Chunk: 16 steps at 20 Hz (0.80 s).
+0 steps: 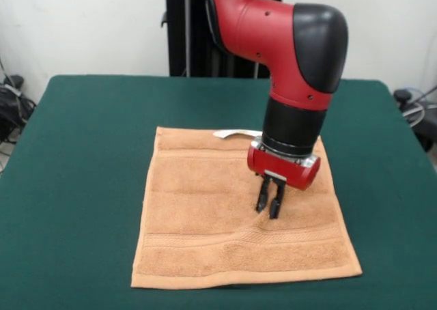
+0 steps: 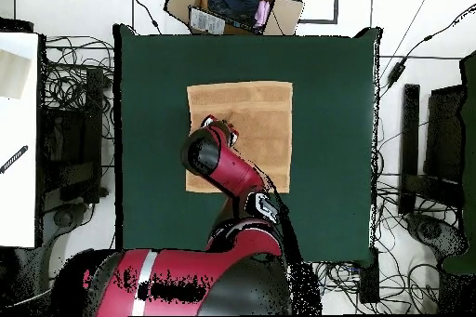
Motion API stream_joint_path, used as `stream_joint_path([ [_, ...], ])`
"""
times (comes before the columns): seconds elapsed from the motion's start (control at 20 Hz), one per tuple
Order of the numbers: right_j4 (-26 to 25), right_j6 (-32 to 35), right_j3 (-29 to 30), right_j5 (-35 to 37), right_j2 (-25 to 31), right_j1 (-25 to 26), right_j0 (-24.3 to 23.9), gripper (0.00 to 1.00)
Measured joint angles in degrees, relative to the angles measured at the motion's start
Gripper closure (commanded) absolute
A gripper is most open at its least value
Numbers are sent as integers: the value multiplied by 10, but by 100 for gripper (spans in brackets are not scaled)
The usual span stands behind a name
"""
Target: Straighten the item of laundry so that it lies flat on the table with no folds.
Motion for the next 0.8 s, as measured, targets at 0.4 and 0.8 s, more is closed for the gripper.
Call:
stream_joint_path([
  [0.4, 33, 0, -17, 32, -16, 7, 15, 100],
  [0.8, 21, 0, -17, 42, -4, 3, -1, 100],
])
